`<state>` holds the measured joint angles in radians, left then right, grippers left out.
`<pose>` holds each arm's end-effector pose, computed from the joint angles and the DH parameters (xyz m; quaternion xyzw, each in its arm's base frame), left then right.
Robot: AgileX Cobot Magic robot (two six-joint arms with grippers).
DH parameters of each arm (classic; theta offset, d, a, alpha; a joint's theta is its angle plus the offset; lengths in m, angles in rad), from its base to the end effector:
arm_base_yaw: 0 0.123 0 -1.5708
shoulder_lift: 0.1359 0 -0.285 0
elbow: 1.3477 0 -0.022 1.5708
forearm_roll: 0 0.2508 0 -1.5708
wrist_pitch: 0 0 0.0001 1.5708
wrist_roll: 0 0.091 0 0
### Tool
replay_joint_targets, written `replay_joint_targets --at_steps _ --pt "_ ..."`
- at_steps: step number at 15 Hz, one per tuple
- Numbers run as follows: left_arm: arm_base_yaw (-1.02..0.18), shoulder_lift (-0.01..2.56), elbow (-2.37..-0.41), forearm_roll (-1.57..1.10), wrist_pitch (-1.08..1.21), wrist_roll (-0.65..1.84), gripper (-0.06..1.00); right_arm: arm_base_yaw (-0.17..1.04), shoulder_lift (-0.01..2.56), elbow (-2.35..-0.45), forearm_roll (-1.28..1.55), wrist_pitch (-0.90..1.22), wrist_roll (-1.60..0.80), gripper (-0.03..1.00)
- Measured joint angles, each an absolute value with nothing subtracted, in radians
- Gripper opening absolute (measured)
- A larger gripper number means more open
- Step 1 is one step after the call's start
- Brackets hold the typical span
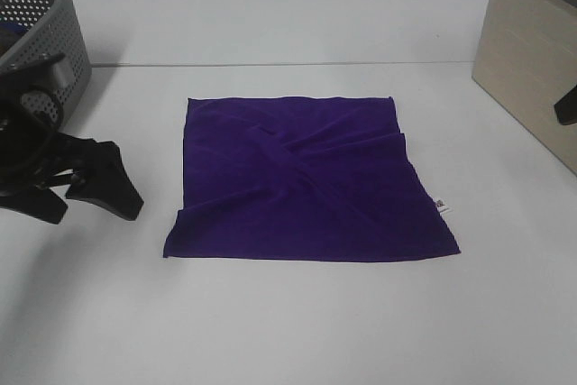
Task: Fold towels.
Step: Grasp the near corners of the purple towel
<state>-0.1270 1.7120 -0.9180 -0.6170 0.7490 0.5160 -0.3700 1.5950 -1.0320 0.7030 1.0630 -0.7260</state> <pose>0.2938 -0.0737 0.1693 0.1012 0.9689 -0.2045 0.0961 0.2889 -0.0569 0.2348 -0.0062 0.9527 0.2512 0.1709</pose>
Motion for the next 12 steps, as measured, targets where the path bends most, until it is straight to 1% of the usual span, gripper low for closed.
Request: replay_joint_targets --at_steps 2,5,12 --pt "-0.128 1.830 -0.996 -0.643 0.734 0.562 0.99 -0.370 1.742 -1.034 0.741 1.056 -0.811 0.94" --pt "-0.128 1.901 -1.049 -0.688 0.732 0.582 0.99 -0.370 1.836 -1.034 0.748 1.011 -0.825 0.94" --pt "-0.128 2.008 -1.063 -0.869 0.741 0.693 0.99 -0.370 2.026 -1.035 0.860 0.980 -0.877 0.93"
